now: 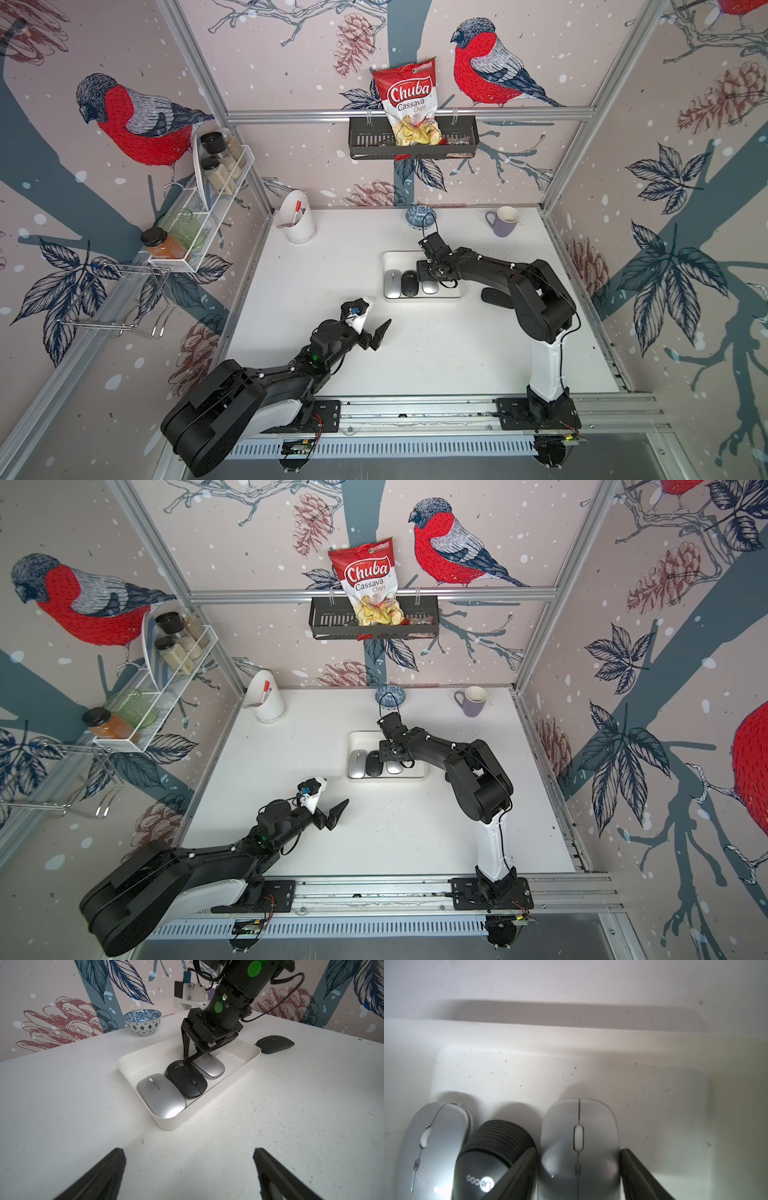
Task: Put the mouse in the storage box
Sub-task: Place the mouse in the storage box, then move the mouse to the center of the board.
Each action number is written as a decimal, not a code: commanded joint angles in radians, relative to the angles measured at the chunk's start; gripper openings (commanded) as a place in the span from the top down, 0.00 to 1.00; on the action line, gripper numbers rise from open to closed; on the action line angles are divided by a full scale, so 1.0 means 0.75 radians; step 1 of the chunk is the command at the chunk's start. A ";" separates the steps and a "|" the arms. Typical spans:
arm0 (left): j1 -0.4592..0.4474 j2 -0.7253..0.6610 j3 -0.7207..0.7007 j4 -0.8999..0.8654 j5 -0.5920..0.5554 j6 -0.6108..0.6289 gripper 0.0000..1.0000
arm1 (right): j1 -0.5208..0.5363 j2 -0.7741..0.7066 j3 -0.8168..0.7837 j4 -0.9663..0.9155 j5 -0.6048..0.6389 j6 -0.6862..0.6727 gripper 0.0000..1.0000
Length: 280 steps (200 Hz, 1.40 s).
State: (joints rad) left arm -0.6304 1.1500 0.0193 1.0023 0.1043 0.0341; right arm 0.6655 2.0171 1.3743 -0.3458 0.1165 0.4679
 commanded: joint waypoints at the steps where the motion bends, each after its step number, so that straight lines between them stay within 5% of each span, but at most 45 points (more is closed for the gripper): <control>1: 0.000 0.006 0.012 0.058 0.017 0.018 0.01 | 0.000 -0.024 0.007 -0.002 0.004 0.011 0.26; 47: 0.000 0.006 0.012 0.059 0.040 0.025 0.01 | -0.007 -0.163 0.004 -0.022 0.090 -0.054 0.13; 73: 0.001 -0.044 -0.027 0.102 0.033 0.034 0.01 | -0.019 -0.311 -0.033 -0.050 0.285 -0.196 0.07; 90: 0.000 -0.053 -0.036 0.106 0.020 0.036 0.01 | -0.071 -0.409 -0.081 -0.086 0.400 -0.337 0.03; 109: 0.000 -0.033 -0.019 0.087 0.025 0.034 0.01 | -0.180 -0.489 -0.125 -0.169 0.352 -0.423 0.02; 161: 0.000 0.043 0.052 0.001 0.052 0.020 0.01 | -0.401 -0.647 -0.337 -0.303 0.276 -0.254 0.00; 184: 0.000 0.045 0.059 -0.009 0.057 0.019 0.01 | -0.626 -0.664 -0.493 -0.210 0.167 -0.096 0.00; 213: 0.000 0.032 0.055 -0.017 0.057 0.020 0.01 | -0.834 -0.656 -0.612 -0.078 0.028 -0.046 0.19; 280: 0.000 0.046 0.067 -0.031 0.049 0.004 0.01 | -0.850 -0.504 -0.628 0.034 0.094 -0.006 0.42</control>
State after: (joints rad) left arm -0.6304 1.1831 0.0605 0.9802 0.1345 0.0479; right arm 0.0292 1.5852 0.8917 -0.3557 0.1631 0.4442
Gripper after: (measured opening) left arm 0.988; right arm 0.627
